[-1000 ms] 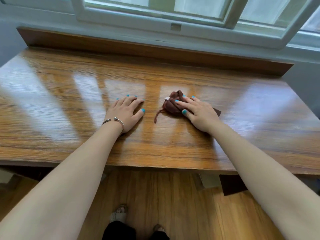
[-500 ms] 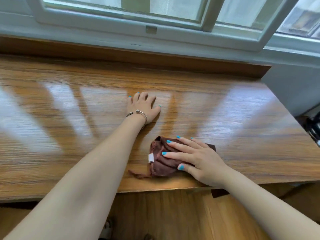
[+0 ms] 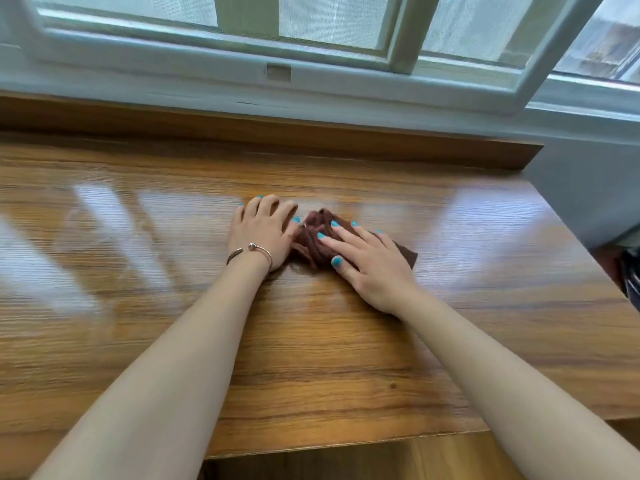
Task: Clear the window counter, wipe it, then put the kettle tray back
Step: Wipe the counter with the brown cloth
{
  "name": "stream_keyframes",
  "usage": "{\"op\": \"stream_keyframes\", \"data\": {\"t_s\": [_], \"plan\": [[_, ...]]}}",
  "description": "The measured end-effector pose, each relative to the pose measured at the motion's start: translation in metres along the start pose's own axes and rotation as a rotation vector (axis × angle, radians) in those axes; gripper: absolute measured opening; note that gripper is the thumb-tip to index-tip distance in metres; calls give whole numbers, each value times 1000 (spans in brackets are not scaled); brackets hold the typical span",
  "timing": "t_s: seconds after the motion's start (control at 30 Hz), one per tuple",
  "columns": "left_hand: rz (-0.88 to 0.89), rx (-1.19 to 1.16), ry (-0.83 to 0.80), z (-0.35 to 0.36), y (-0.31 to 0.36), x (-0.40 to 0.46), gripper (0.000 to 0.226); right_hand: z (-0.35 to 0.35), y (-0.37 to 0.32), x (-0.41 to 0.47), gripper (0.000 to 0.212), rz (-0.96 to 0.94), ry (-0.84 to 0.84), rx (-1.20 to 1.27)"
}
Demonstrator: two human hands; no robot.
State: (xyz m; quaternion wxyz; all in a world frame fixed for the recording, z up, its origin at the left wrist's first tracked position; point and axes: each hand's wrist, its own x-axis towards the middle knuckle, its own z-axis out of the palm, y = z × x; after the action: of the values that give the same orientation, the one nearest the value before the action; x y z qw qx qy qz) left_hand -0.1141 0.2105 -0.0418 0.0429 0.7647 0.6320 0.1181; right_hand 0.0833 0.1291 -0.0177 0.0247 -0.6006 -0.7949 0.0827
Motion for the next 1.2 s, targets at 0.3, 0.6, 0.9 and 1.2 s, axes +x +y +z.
{"op": "stream_keyframes", "data": {"t_s": [0.3,0.6,0.9,1.2], "plan": [[-36,5,-7,-2,7,-1,45,-4,24,-50,50,-283,-114,36],[-62,24,-12,0,10,-1,47,-18,59,122,48,35,-12,-135],[-25,-80,-81,-19,-16,50,42,-21,39,71,46,-117,-35,224],[-12,-21,-44,-6,-18,83,47,-18,69,105,46,-174,20,302]]}}
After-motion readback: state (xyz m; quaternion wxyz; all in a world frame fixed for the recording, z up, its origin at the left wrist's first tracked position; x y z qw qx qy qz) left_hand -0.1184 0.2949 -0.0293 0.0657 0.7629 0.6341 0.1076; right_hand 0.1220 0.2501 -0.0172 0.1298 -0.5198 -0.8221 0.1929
